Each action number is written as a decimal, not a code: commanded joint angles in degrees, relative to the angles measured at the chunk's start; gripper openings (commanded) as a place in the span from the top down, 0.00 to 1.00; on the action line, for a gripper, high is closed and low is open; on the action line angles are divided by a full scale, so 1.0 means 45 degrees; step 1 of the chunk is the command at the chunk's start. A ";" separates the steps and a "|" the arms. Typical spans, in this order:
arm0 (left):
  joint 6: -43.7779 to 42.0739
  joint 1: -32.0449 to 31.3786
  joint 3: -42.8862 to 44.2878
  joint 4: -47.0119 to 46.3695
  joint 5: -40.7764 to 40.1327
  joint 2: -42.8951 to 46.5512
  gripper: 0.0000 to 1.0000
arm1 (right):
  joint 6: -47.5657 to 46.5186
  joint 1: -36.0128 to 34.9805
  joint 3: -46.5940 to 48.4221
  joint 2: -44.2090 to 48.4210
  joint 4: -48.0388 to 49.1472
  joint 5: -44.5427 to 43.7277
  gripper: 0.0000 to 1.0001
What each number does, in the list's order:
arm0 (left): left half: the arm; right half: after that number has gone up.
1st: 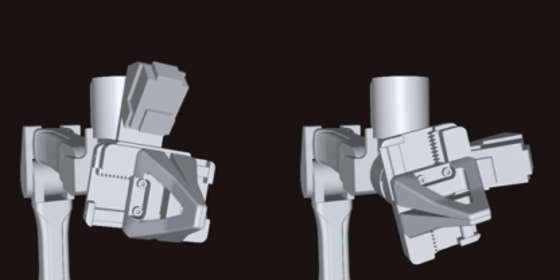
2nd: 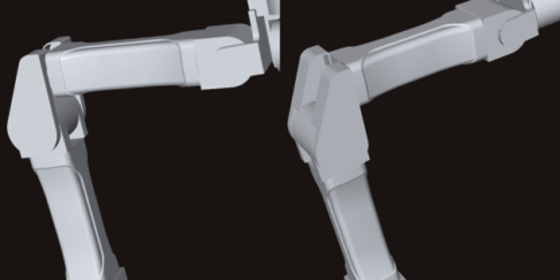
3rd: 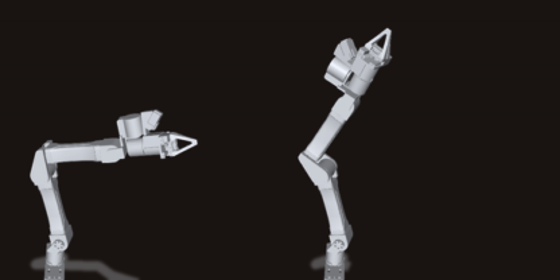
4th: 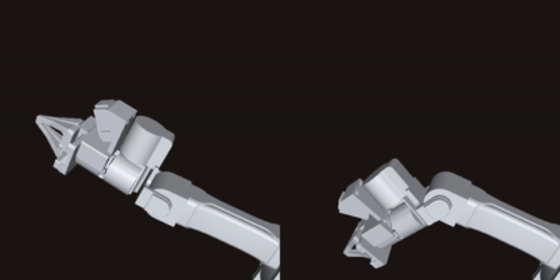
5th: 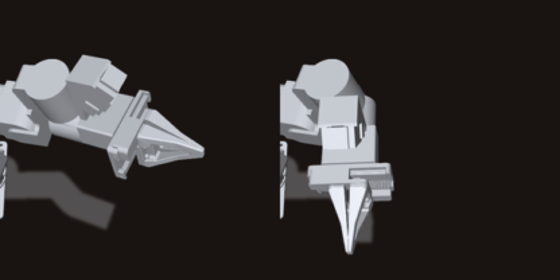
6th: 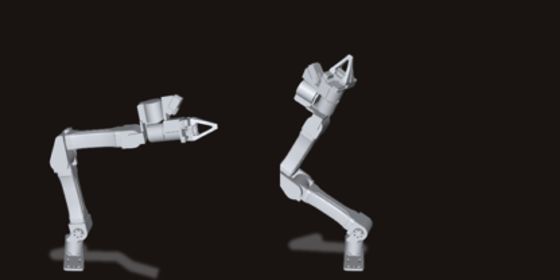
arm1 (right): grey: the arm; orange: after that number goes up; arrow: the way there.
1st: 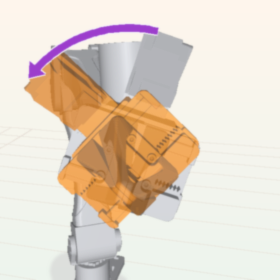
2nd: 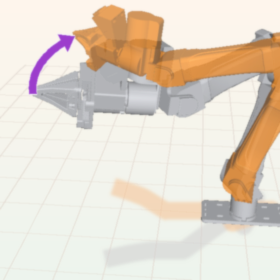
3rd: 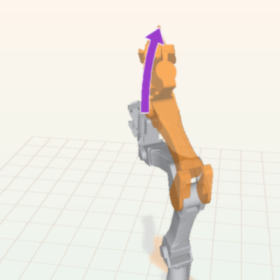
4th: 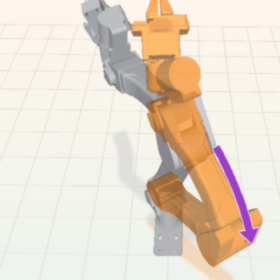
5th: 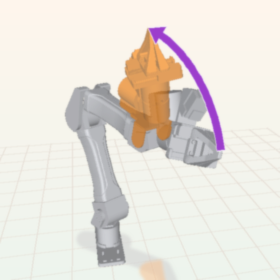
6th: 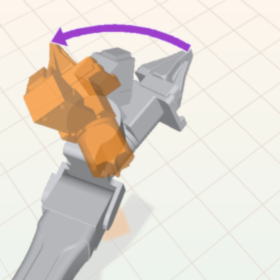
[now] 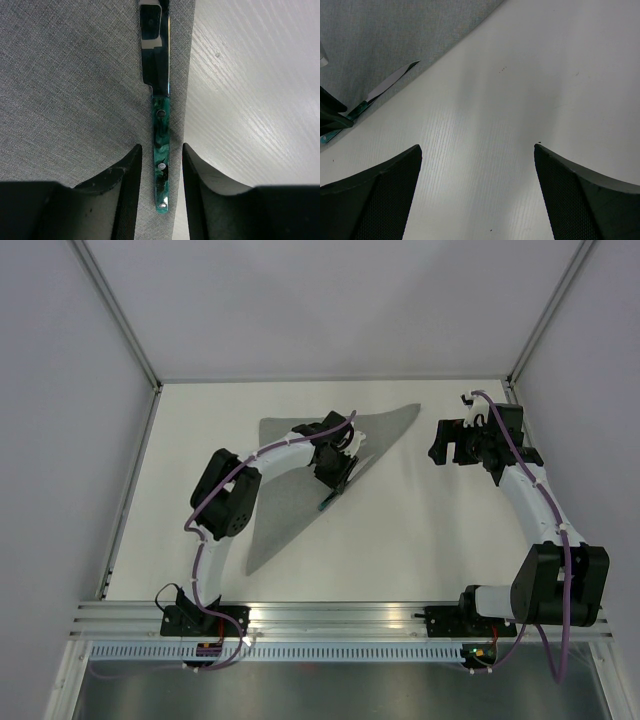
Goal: Fold the napkin, place the utensils inside, and roll it up
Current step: Place the utensil onto the napkin, then fold the napkin
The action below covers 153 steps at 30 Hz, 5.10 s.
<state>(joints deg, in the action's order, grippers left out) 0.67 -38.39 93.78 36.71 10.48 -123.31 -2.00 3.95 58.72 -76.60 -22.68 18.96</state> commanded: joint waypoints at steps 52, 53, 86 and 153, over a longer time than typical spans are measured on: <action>0.4851 0.0387 -0.0956 0.2173 -0.5140 1.4999 0.36 | -0.1899 -1.4136 0.3670 -0.5458 0.1621 -0.4273 0.09; 0.4949 0.0387 -0.0995 0.2387 -0.5219 1.5096 0.36 | -0.1938 -1.4274 0.3651 -0.5536 0.1660 -0.4272 0.09; 0.4930 0.0368 -0.1015 0.3034 -0.5708 1.6034 0.34 | -0.4184 -1.8454 0.3905 -0.8251 0.4140 -0.6693 0.15; 0.4208 0.0368 -0.1562 0.1824 -0.5102 1.5215 0.33 | -0.2643 -1.6094 0.5585 -0.8272 0.3048 -0.6245 0.95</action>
<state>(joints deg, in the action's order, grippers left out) 21.61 -36.82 86.26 48.05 -13.45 -54.30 -16.64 -71.24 81.71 -118.10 -6.35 -9.93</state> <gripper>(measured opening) 0.664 0.064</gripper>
